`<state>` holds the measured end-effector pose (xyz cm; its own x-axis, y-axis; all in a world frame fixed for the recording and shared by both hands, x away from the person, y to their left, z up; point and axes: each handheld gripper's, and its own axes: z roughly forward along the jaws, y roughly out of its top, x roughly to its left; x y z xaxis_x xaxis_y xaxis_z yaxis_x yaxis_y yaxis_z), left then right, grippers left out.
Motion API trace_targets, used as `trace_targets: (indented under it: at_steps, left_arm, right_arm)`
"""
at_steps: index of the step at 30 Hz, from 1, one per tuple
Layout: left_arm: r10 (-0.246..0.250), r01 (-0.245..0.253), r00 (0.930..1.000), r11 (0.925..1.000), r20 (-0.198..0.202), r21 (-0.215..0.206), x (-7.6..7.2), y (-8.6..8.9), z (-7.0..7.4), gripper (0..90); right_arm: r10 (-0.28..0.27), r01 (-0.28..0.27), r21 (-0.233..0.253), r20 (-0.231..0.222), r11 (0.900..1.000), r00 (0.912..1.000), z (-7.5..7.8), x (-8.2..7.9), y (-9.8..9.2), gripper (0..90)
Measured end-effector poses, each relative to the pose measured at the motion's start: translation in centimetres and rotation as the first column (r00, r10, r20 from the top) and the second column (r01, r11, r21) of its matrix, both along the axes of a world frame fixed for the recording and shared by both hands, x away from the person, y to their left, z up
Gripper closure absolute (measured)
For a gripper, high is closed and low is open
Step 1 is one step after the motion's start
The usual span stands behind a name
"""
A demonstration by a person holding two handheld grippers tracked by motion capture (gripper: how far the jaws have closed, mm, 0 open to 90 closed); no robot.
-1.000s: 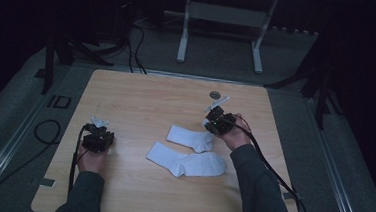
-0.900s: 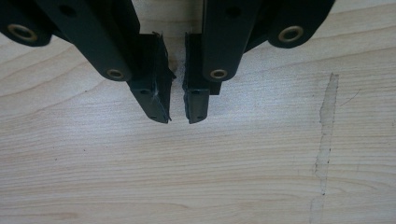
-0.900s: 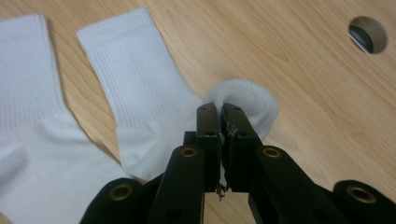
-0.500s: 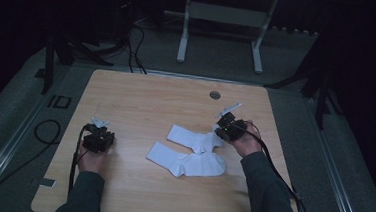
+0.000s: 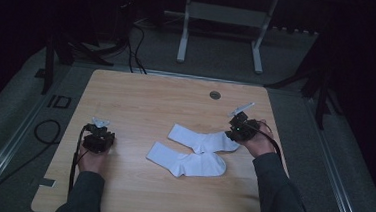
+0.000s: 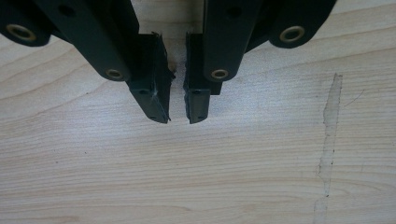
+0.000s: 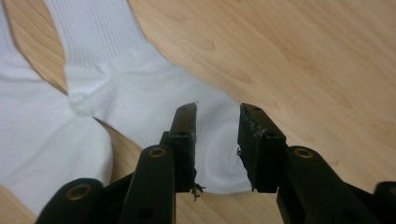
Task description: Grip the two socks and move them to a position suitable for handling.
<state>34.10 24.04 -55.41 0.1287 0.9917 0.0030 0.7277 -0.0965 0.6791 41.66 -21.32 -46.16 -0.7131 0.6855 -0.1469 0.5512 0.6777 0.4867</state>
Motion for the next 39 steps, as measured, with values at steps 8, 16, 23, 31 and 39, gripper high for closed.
trace_targets:
  at_steps: [8,16,23,31,39]
  left_arm:
    - [0.002,-0.002,1.0000,1.0000,0.000,-0.005,0.1,0.1,-0.1,79.5]
    - [0.001,-0.001,1.0000,1.0000,0.001,-0.005,0.1,0.1,-0.1,79.5]
    - [0.000,0.000,1.0000,1.0000,-0.001,-0.002,0.1,0.0,-0.1,79.5]
    - [-0.002,0.002,1.0000,1.0000,-0.001,0.001,0.1,0.0,-0.1,79.5]
    - [-0.003,0.003,1.0000,1.0000,-0.003,0.002,0.1,0.0,-0.2,79.5]
  right_arm:
    - [0.087,-0.088,-0.031,-0.011,0.996,0.9961,0.5,0.2,2.2,60.9]
    - [0.140,-0.141,-0.060,-0.014,0.988,0.9900,1.1,0.2,3.9,58.6]
    - [0.177,-0.177,-0.079,-0.011,0.981,0.9841,1.4,0.1,4.8,57.6]
    - [0.227,-0.228,-0.062,-0.031,0.972,0.9735,1.9,-0.1,6.0,54.9]
    - [0.240,-0.243,-0.063,-0.052,0.968,0.9693,2.2,-0.1,6.9,53.5]
